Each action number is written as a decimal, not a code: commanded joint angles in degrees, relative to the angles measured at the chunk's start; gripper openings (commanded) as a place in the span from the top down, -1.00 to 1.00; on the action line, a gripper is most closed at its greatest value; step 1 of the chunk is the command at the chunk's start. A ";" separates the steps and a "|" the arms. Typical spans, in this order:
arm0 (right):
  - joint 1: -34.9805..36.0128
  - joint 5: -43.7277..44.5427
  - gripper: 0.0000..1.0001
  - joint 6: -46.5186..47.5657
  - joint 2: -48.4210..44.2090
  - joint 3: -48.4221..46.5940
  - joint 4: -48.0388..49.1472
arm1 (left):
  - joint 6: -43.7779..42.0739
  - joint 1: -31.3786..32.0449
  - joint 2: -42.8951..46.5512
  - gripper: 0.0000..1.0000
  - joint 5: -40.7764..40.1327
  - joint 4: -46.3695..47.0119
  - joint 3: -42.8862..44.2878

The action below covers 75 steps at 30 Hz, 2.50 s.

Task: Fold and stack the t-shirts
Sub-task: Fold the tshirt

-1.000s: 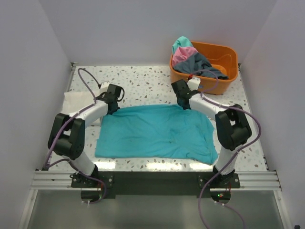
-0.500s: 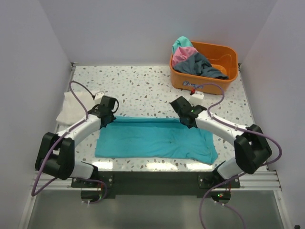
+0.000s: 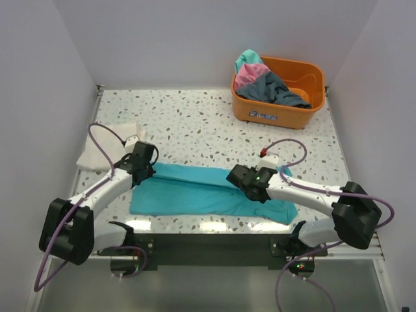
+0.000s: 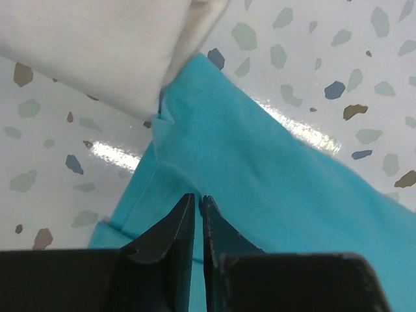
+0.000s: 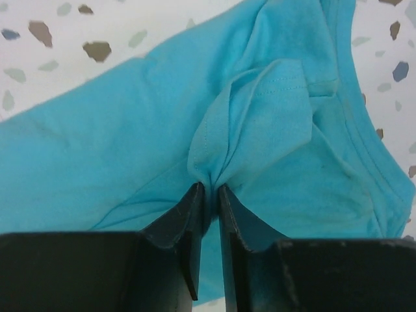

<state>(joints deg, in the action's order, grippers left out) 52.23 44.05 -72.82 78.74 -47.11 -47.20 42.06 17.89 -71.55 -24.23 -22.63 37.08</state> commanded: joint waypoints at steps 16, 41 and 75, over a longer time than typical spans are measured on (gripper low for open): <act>4.03 6.13 -0.97 2.84 -18.27 0.97 -3.17 | 0.22 1.09 10.74 -1.00 5.23 -4.71 3.79; -10.13 -29.82 -0.97 13.05 -29.87 16.45 4.84 | -2.34 1.97 -1.93 -1.00 3.58 3.04 2.99; -21.21 -43.61 -0.96 51.52 37.59 -24.22 25.41 | 18.04 15.94 13.18 -1.00 17.19 -4.53 -17.20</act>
<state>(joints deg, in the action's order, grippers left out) 29.32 10.17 -28.56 106.32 -67.35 -27.53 50.63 31.77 -60.05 -13.78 -18.94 24.18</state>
